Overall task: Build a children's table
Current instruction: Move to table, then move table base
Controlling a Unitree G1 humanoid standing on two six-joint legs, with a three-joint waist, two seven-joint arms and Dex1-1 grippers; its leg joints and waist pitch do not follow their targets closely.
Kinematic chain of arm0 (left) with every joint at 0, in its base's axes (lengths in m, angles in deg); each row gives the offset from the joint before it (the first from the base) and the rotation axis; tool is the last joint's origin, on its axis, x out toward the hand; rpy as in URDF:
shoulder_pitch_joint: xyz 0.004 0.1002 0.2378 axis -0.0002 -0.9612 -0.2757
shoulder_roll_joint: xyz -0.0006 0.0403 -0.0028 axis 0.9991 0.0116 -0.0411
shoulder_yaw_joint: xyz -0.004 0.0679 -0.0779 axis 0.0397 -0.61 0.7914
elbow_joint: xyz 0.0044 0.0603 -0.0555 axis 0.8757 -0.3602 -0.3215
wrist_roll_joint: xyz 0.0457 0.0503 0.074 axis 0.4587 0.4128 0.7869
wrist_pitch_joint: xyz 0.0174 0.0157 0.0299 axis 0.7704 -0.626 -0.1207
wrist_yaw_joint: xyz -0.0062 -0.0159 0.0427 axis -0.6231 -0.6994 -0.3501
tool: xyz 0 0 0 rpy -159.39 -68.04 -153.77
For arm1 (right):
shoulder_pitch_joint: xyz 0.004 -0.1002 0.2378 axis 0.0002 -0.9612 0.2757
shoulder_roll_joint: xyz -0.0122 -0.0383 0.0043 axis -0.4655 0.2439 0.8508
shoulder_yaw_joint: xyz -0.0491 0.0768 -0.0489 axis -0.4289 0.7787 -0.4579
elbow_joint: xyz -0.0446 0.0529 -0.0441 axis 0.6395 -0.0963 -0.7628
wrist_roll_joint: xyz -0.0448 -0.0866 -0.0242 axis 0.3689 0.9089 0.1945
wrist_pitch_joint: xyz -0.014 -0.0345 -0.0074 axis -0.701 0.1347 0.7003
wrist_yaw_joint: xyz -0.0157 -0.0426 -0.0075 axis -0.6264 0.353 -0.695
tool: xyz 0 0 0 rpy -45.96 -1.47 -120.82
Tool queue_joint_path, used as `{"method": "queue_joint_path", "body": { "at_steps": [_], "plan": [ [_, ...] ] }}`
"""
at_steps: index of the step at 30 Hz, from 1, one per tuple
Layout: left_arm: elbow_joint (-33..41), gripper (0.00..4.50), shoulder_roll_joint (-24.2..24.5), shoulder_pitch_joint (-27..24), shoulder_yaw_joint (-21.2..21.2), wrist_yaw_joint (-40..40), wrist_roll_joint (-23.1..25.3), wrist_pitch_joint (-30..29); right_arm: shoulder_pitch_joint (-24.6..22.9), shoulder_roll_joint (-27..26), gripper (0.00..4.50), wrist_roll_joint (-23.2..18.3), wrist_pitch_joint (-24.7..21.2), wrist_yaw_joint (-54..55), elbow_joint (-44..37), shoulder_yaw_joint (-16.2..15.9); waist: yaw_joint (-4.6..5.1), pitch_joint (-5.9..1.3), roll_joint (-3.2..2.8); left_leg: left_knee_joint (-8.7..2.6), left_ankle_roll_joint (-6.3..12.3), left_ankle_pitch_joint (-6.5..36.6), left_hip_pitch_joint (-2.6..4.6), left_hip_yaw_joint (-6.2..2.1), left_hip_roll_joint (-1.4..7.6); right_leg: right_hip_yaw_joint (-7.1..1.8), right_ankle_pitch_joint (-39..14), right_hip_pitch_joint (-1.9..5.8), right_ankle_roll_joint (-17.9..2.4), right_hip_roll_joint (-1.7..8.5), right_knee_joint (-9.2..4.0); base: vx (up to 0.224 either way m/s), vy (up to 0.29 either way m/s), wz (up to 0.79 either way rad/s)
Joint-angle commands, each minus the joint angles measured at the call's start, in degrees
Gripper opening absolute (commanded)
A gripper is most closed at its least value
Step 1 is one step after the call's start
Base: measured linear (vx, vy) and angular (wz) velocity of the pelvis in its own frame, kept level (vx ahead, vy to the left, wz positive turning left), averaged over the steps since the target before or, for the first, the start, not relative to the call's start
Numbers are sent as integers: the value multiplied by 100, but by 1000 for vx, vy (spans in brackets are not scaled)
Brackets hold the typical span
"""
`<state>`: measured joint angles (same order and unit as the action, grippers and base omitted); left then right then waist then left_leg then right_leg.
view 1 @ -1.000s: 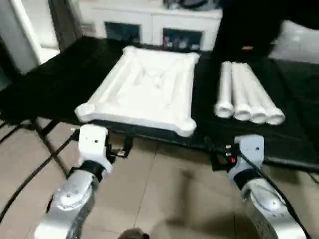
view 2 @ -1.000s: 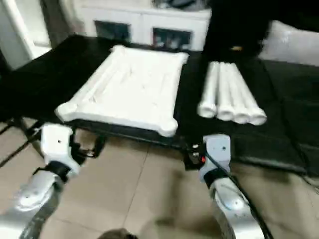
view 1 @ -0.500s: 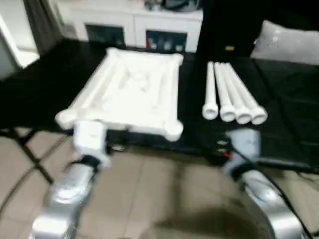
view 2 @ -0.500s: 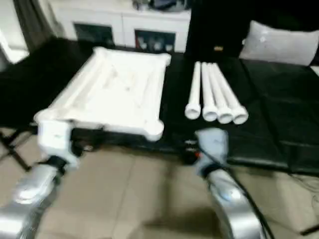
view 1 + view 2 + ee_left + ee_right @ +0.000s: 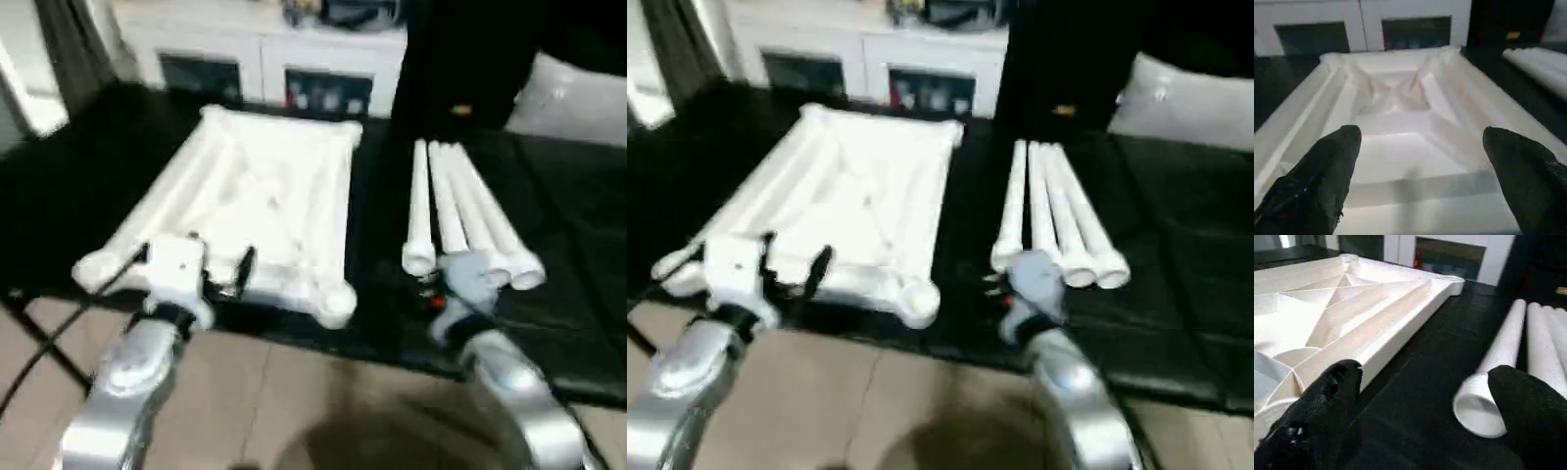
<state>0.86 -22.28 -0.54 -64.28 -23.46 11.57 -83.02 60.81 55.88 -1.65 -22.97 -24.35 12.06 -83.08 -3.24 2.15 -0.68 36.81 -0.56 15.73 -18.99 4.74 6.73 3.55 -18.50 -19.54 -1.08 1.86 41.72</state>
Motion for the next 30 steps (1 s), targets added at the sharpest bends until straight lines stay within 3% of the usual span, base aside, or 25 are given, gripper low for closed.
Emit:
{"method": "queue_joint_path", "body": {
  "at_steps": [1, 2, 3, 4, 5, 6, 7, 8, 9, 10, 11, 12, 13, 14, 16, 17, 18, 19, 20, 22, 23, 24, 25, 27, 30],
  "plan": [
    [61, 448, -24, 24, -145, -114, 38, 16, 51, 68, 450, -24, -56, -14, 19, 183, 152, -277, -101, -689, 2531, -368, 648, -666, 893, -101, 190, -670, 527, 276, 32, 155, -19, 3],
    [55, 448, -5, 24, -161, -130, 47, 20, 57, 61, 450, -10, -56, -13, 49, 189, 163, -282, -37, -665, 2617, -653, 626, -572, 827, -148, 349, -704, 515, 314, -59, 155, -19, 3],
    [50, 448, 12, 27, -173, -147, 57, 20, 64, 53, 450, 7, -53, -13, 77, 196, 222, -261, 191, -608, 1645, -320, 643, 184, 799, -216, 785, -661, 10, 428, -420, 138, -57, -28],
    [51, 448, 16, 26, -176, -167, 47, 1, 56, 46, 450, 26, 33, -19, 98, 202, 40, -191, 401, -431, 985, 941, 238, 584, 119, -664, -80, -117, -463, 441, -1030, 118, -85, -46],
    [50, 448, 25, 22, -192, -191, 49, -3, 37, 32, 450, 52, 138, 6, 106, 222, -172, -98, 481, 120, 1019, 1079, -250, 347, -86, -1025, -1138, 324, -443, 1149, -1367, 118, -85, -46],
    [35, 448, 43, 26, -209, -221, 58, 3, 25, 24, 450, 71, 193, 24, 103, 236, -236, -234, 381, 461, 304, 89, -400, -21, 117, -1029, -1823, 535, -1115, 1353, -1297, 117, -85, -29],
    [35, 448, 43, 26, -209, -221, 58, 3, 25, 24, 450, 71, 193, 24, 103, 236, -236, -234, 381, 461, 304, 89, -400, -21, 117, -1029, -1823, 535, -1115, 1353, -1297, 125, -47, -17],
    [20, 448, 51, 35, -206, -230, 60, 6, 37, 33, 450, 72, 144, 26, 100, 226, -191, -205, 318, 376, 118, -311, -526, -45, 126, -886, -1230, 538, -1389, 1146, -1254, 125, -47, -17],
    [-19, 448, 8, 45, -170, -302, -47, 32, 33, 42, 450, 21, 61, 18, 32, 275, -201, -142, 140, -149, 132, -892, -411, 30, 171, -460, -1088, 311, -1371, 712, -1282, 112, -26, -4],
    [-31, 448, 37, 63, -180, -368, -68, 5, 34, 63, 450, 5, 40, -3, -10, 294, -238, -178, -48, -367, 172, -1018, -296, 39, 280, -343, -1016, 236, -1271, 630, -1265, 120, 32, -3],
    [-44, 448, 64, 85, -188, -415, -78, -19, 44, 75, 450, -2, 25, -18, -33, 305, -173, -87, -72, -589, 257, -673, -356, 37, 374, -248, -1017, 189, -1047, 435, -1206, 120, 32, -3],
    [-43, 448, 133, 95, -219, -518, -91, -18, 44, 106, 450, -16, 10, -54, -71, 316, -150, -219, -173, -584, 228, -224, -198, -80, 616, -277, -333, 99, -774, 318, -961, 145, 72, -2],
    [-36, 448, 223, 92, -237, -713, -190, -18, 45, 192, 450, -5, 2, -133, -127, 306, -125, -273, -143, -553, 291, -412, -127, -139, 661, -302, 282, 86, -757, 355, -858, 140, 61, 1],
    [-17, 448, 311, 76, -241, -912, -302, -17, 47, 314, 450, 42, 20, -242, -163, 256, -186, -412, -174, -333, 401, -2310, -81, -183, 606, -320, 2417, 73, -686, 388, -655, 140, 61, 1],
    [0, 448, 433, 68, -246, -1204, -462, -64, 52, 469, 450, 87, 18, -399, -198, 194, -250, -426, -171, -218, 204, -3613, -86, -142, 491, -339, 3314, 12, -563, 345, -602, 71, 63, 1],
    [2, 448, 507, 72, -254, -1362, -545, -101, 54, 542, 450, 93, 4, -491, -214, 168, -255, -402, -153, -242, 87, -3423, -133, -91, 443, -352, 3299, 40, -535, 365, -623, 47, 56, 1],
    [-7, 448, 570, 78, -259, -1483, -606, -117, 56, 594, 450, 90, 11, -585, -223, 154, -272, -373, -137, -348, -251, -2241, -249, -15, 400, -377, 3095, 152, -470, 448, -679, 0, 0, 0],
    [-17, 448, 625, 83, -262, -1583, -656, -126, 57, 638, 450, 86, 21, -667, -230, 143, -272, -373, -137, -348, -251, -2241, -249, -15, 400, -377, 3095, 152, -470, 448, -679, 0, 0, 0],
    [-94, 448, 850, 131, -328, -1873, -648, -81, 73, 791, 450, -17, 4, -952, -262, 122, -270, -284, -166, -485, -484, -719, -251, -1, 457, -384, 2222, 139, -490, 517, -799, 0, 0, 0],
    [-188, 448, 1080, 196, -407, -2232, -664, -40, 99, 961, 450, -145, -70, -1247, -302, 104, -253, -202, -140, -612, -502, 533, -210, 8, 489, -431, 877, 146, -535, 559, -910, -60, -26, 0],
    [-250, 448, 1205, 233, -438, -2454, -698, -10, 117, 1079, 450, -241, -127, -1455, -331, 86, -250, -174, -129, -637, -459, 800, -187, 25, 493, -450, 480, 119, -559, 561, -958, -66, -30, 2],
    [-320, 431, 1336, 274, -459, -2751, -808, 19, 141, 1215, 450, -314, -180, -1649, -358, 53, -257, -114, -124, -703, -331, 1329, -141, 58, 522, -488, -621, 76, -607, 607, -1061, -71, -32, 5],
    [-372, 421, 1444, 313, -484, -2981, -886, 20, 162, 1322, 450, -363, -214, -1800, -372, 25, -264, -93, -151, -736, -331, 1506, -134, 62, 531, -491, -1058, 73, -597, 620, -1085, -69, -26, 2],
    [-544, 421, 1662, 431, -548, -3458, -974, 81, 204, 1540, 450, -409, -220, -2076, -375, -34, -276, -55, -126, -768, -365, 1859, -66, 82, 545, -520, -2086, 17, -534, 661, -1188, -66, -22, 0],
    [-1006, 401, 1891, 699, -730, -4173, -986, 341, 236, 1773, 450, -433, -73, -2488, -354, -64, -319, -116, -109, -778, -262, 1329, -86, 125, 563, -516, -1903, 26, -483, 674, -1186, 0, 0, 0]
  ]
}}
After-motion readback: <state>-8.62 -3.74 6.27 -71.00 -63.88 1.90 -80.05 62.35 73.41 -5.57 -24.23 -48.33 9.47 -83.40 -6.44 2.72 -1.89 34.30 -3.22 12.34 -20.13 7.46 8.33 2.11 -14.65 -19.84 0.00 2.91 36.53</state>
